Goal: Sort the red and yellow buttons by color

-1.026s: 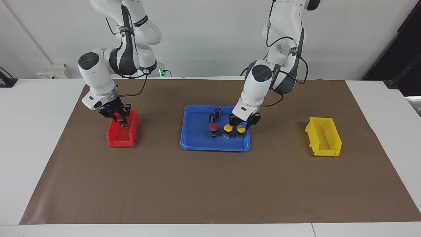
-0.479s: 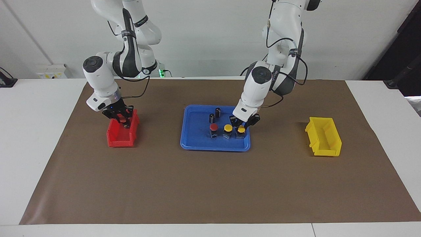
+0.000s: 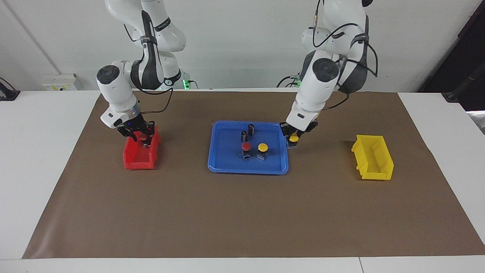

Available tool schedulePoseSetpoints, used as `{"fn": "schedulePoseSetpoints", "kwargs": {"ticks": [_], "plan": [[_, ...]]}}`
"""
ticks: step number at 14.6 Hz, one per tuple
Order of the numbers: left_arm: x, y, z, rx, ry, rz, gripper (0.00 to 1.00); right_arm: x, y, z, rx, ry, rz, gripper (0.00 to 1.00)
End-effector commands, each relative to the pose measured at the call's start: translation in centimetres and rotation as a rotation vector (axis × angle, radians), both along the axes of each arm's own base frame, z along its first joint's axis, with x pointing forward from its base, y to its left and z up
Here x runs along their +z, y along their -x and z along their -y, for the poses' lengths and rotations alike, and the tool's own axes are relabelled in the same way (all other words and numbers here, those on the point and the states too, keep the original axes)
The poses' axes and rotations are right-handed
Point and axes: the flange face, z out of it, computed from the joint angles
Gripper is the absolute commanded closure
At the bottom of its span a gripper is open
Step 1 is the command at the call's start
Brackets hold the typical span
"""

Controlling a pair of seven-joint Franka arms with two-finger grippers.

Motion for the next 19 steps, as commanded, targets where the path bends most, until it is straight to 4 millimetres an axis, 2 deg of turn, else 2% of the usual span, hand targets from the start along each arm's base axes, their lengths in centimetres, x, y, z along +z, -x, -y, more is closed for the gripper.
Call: {"fn": "schedulePoseSetpoints", "kwargs": {"ticks": [1,2,4,5,6,7,8,11,13,14,15,17,18,19], "plan": [[0.1,-2.2,-11.5,-0.001,0.007,-0.034,0.98,2.6,-2.2,0.2,0.016,-0.016,-0.031,0.37],[0.1,-2.9,-15.1,-0.015,-0.013,-0.013,0.98,4.1,-3.1,-0.2,0.023,-0.015,-0.038,0.37],[0.1,-4.2,-20.9,-0.037,-0.023,0.043,0.99,7.0,-4.2,-0.8,0.031,-0.016,-0.050,0.36],[-0.2,-4.4,-23.7,-0.036,-0.021,0.068,0.99,8.6,-4.7,-2.0,0.033,-0.015,-0.055,0.36],[-1.3,-4.4,-25.5,-0.039,-0.022,0.086,0.99,10.3,-5.3,-3.7,0.019,-0.014,-0.056,0.35],[-2.2,-4.3,-26.9,-0.033,-0.023,0.104,0.99,11.6,-6.3,-5.8,-0.004,-0.014,-0.069,0.34],[-3.5,-4.2,-27.4,-0.042,-0.025,0.115,0.99,13.0,-7.5,-8.8,-0.017,-0.014,-0.063,0.33],[-6.1,-3.6,-27.7,-0.085,-0.024,0.118,0.99,16.2,-9.5,-17.8,-0.058,-0.033,0.006,0.33],[-8.2,-2.8,-27.7,-0.143,-0.020,0.112,0.99,16.1,-10.6,-25.5,-0.116,-0.030,0.010,0.33],[-8.8,-2.5,-28.5,-0.147,-0.019,0.106,0.99,15.6,-10.9,-29.2,-0.147,-0.038,0.015,0.32],[-9.2,-2.2,-28.6,-0.154,-0.017,0.097,0.99,14.9,-11.0,-31.7,-0.172,-0.039,0.016,0.31],[-10.2,-1.4,-28.6,-0.155,-0.014,0.081,0.98,11.6,-9.4,-37.6,-0.160,-0.003,0.014,0.31],[-10.3,-1.3,-28.6,-0.155,-0.016,0.091,0.98,9.7,-8.8,-39.9,-0.163,0.006,0.017,0.31],[-11.0,-1.2,-28.6,-0.155,-0.016,0.088,0.99,8.7,-8.6,-41.3,-0.161,-0.001,0.040,0.31]]}}
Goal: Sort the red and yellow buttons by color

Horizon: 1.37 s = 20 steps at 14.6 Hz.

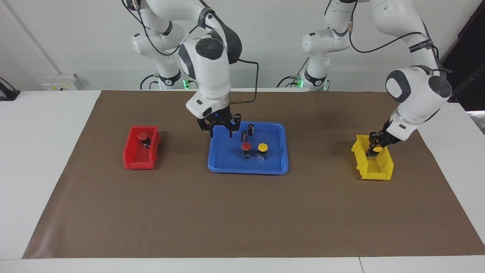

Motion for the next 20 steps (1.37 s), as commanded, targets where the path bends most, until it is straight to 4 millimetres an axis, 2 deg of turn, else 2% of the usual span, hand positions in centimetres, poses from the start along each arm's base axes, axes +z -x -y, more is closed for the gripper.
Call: {"fn": "schedulePoseSetpoints", "kwargs": {"ticks": [1,2,3,4,6,8,10,11,12,13,15,18,19,20], "plan": [[-1.1,1.0,-0.1,-0.018,-0.014,0.014,0.99,-3.8,-0.1,-4.2,0.009,0.015,0.035,0.31],[-1.8,0.9,-0.1,-0.020,-0.015,0.017,0.99,-5.0,0.1,-4.9,0.020,0.019,0.031,0.30],[-2.1,1.0,-0.1,-0.018,-0.015,0.017,0.98,-5.3,0.1,-5.0,0.023,0.014,0.036,0.30],[-2.0,0.8,-0.2,-0.018,-0.015,0.018,0.85,-5.8,0.2,-5.0,0.025,0.016,0.032,0.29],[-1.2,0.5,-0.2,-0.018,-0.014,0.011,0.22,-6.8,0.3,-4.8,0.037,0.021,0.034,0.29],[1.2,0.0,-0.2,-0.018,-0.012,0.000,0.17,-7.8,0.9,-4.5,0.041,0.019,0.032,0.29],[4.9,-1.2,-0.2,-0.020,-0.009,-0.015,0.16,-8.6,1.4,-4.2,0.044,0.026,0.022,0.29],[6.6,-1.6,-0.3,-0.020,-0.008,-0.024,0.12,-8.8,1.6,-4.1,0.047,0.024,0.026,0.29],[8.2,-1.7,-0.2,-0.024,-0.005,-0.030,0.03,-9.3,1.9,-4.0,0.052,0.021,0.028,0.29],[9.7,-1.7,0.1,-0.029,-0.004,-0.034,0.00,-9.6,2.2,-3.7,0.051,0.022,0.027,0.30],[14.6,-0.9,1.6,-0.050,-0.009,0.008,0.00,-10.0,2.3,-3.5,0.066,0.027,0.020,0.33],[22.0,0.0,5.5,-0.115,-0.002,0.015,0.00,-10.4,2.6,-3.3,0.067,0.011,0.036,0.45],[23.6,0.3,6.5,-0.133,0.000,0.005,0.00,-10.8,2.7,-3.3,0.067,0.006,0.040,0.49],[24.3,0.6,7.5,-0.149,0.000,0.000,0.00,-11.0,2.8,-3.3,0.069,0.005,0.040,0.56]]}}
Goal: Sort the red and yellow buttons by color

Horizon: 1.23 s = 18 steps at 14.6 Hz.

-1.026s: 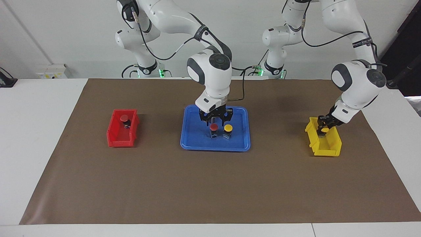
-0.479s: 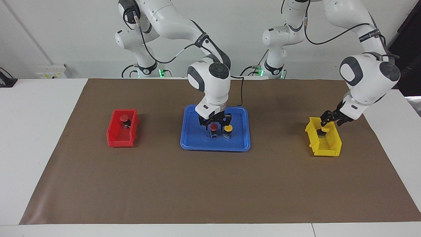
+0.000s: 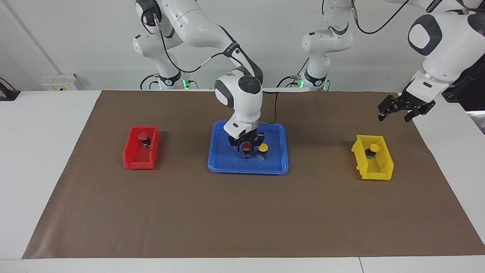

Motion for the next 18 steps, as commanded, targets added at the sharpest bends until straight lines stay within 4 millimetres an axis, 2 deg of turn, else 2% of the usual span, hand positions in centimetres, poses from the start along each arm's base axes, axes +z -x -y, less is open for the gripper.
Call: {"fn": "schedulePoseSetpoints", "kwargs": {"ticks": [1,2,4,5,7,8,9,11,12,13,15,16,17,18], "plan": [[2.2,0.5,2.2,-0.037,-0.006,-0.025,0.00,0.1,0.7,0.9,0.021,-0.002,0.013,0.66],[2.1,0.6,2.4,-0.041,-0.006,-0.031,0.00,0.6,0.5,0.8,0.020,-0.001,0.014,0.77],[2.3,0.8,2.5,-0.044,-0.006,-0.024,0.00,2.6,-0.6,1.4,0.003,0.022,-0.005,0.80],[2.3,0.9,2.5,-0.045,-0.006,-0.028,0.00,4.5,-1.8,3.1,-0.020,0.031,-0.011,0.80],[2.3,1.0,2.4,-0.044,-0.008,-0.031,0.00,9.7,-2.7,8.4,-0.022,0.031,0.005,0.80],[2.3,1.0,2.4,-0.044,-0.010,-0.031,0.00,12.0,-2.9,11.9,-0.006,0.038,0.005,0.80],[2.3,0.9,2.7,-0.050,-0.011,-0.030,0.00,13.8,-3.3,16.6,0.016,0.047,-0.006,0.80],[2.1,0.9,2.7,-0.048,-0.011,-0.021,0.00,16.1,-3.1,24.8,0.072,0.060,-0.047,0.80],[1.2,1.1,3.3,-0.042,-0.010,-0.003,0.00,16.2,-2.8,28.4,0.092,0.053,-0.058,0.80],[0.1,1.5,5.1,-0.016,-0.006,0.023,0.00,16.0,-2.6,31.8,0.115,0.037,-0.070,0.80],[-4.3,2.5,12.3,0.061,-0.002,0.038,0.00,14.7,-2.4,37.4,0.138,0.019,-0.064,0.80],[-6.4,3.4,16.2,0.066,0.003,0.047,0.00,13.7,-1.9,39.2,0.136,0.020,-0.049,0.80],[-7.7,3.8,18.7,0.084,0.010,0.059,0.00,12.5,-1.3,40.4,0.124,0.022,-0.032,0.80],[-8.8,4.1,21.2,0.100,0.014,0.059,0.00,11.5,-0.9,40.6,0.115,0.023,-0.015,0.80]]}}
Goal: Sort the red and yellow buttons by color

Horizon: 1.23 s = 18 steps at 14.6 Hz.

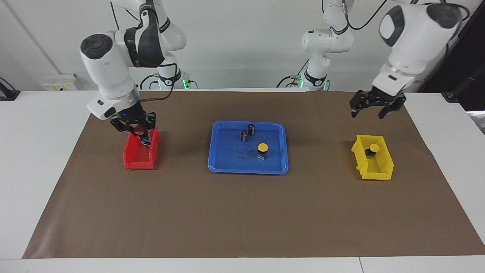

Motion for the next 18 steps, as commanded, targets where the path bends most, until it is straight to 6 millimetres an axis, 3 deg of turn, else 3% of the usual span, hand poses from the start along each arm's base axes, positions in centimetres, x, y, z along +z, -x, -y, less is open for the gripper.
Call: {"fn": "schedulePoseSetpoints", "kwargs": {"ticks": [1,4,7,8,12,14,16,17,18], "plan": [[-3.6,1.8,6.3,0.040,0.003,0.011,0.00,-2.7,2.1,-0.1,0.000,-0.013,0.031,0.80],[-7.2,2.7,13.2,0.082,0.031,0.035,0.00,-4.7,1.9,1.7,-0.040,-0.017,0.020,0.80],[-10.6,2.8,17.1,0.096,0.039,0.036,0.00,-7.3,2.6,2.9,-0.058,-0.018,0.021,0.80],[-12.6,3.0,18.2,0.099,0.033,0.025,0.00,-8.1,2.6,2.9,-0.060,-0.019,0.015,0.80],[-15.8,4.0,21.7,0.091,0.034,0.020,0.00,-9.5,2.4,2.8,-0.059,-0.021,0.008,0.80],[-17.8,3.9,22.2,0.090,0.028,0.013,0.01,-11.1,2.2,2.6,-0.059,-0.024,-0.010,0.80],[-18.1,4.1,22.1,0.089,0.017,0.000,0.21,-12.2,1.8,2.7,-0.059,-0.025,-0.010,0.80],[-18.0,4.1,22.1,0.098,0.017,-0.001,0.44,-12.3,1.7,2.4,-0.055,-0.026,-0.010,0.80],[-18.0,4.0,22.1,0.125,0.018,-0.005,0.97,-12.6,1.7,2.2,-0.056,-0.026,-0.013,0.80]]}}
